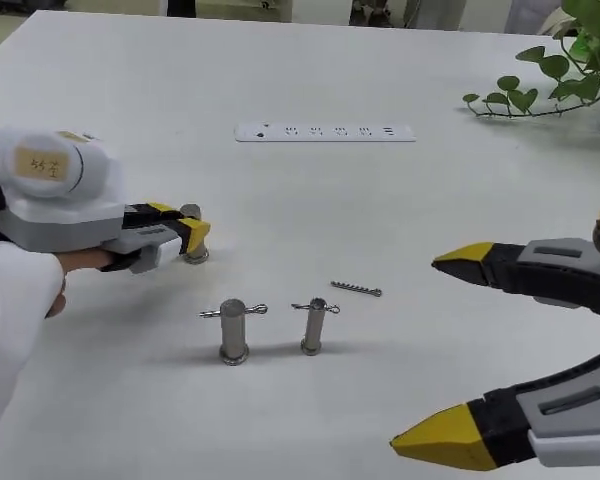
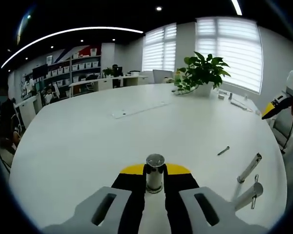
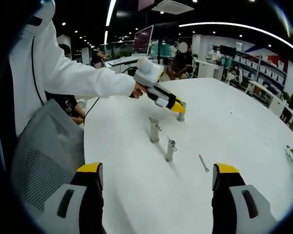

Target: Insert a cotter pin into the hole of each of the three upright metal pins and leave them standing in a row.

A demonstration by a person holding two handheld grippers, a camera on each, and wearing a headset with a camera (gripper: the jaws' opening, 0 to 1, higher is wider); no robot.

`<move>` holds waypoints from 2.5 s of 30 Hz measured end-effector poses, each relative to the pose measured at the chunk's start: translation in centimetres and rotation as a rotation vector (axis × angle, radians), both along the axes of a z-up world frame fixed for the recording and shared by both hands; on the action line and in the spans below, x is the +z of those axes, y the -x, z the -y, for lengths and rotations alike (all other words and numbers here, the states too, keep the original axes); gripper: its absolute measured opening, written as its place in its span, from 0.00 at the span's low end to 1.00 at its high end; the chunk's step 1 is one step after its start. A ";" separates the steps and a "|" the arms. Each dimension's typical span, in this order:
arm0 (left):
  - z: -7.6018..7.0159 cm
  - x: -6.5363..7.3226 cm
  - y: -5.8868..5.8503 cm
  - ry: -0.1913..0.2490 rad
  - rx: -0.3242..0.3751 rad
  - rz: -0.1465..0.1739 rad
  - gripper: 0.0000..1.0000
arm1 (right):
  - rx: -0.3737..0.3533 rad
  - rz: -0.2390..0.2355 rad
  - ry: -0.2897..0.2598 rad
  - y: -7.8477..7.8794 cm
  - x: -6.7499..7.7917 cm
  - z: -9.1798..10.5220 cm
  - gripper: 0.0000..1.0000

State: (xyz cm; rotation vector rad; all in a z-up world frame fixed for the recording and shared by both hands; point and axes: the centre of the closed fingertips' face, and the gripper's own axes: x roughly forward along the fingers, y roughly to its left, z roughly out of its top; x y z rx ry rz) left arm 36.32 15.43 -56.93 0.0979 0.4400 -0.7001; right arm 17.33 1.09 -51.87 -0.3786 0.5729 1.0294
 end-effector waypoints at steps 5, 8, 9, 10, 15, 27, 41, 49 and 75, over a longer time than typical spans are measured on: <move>-0.3 0.0 0.0 -0.005 -0.005 -0.007 0.10 | 0.007 0.000 0.007 -0.1 0.0 0.0 0.90; -0.6 0.0 0.0 -0.030 -0.004 -0.002 0.09 | 0.006 0.002 0.005 -0.2 0.0 0.1 0.90; -0.8 0.0 0.0 -0.037 -0.003 0.000 0.09 | 0.006 0.003 0.005 -0.2 0.0 0.2 0.90; -0.9 0.0 0.0 -0.044 0.000 -0.002 0.09 | 0.004 0.003 0.006 -0.3 0.0 0.2 0.90; -1.5 1.1 0.5 -0.035 -0.009 0.003 0.09 | 0.005 0.008 0.018 -0.4 0.1 0.4 0.90; -2.4 7.4 3.6 0.048 -0.042 0.040 0.09 | -0.016 0.030 0.013 -0.8 0.6 0.9 0.88; 1.9 13.7 10.3 0.127 -0.241 0.117 0.09 | -0.026 0.044 0.018 -0.5 0.7 1.8 0.88; 4.3 13.0 12.8 0.095 -0.353 0.122 0.09 | -0.032 0.043 0.003 -0.2 0.8 1.9 0.87; 10.9 5.4 18.8 0.030 -0.551 0.024 0.09 | -0.052 0.003 -0.016 0.7 0.0 2.0 0.88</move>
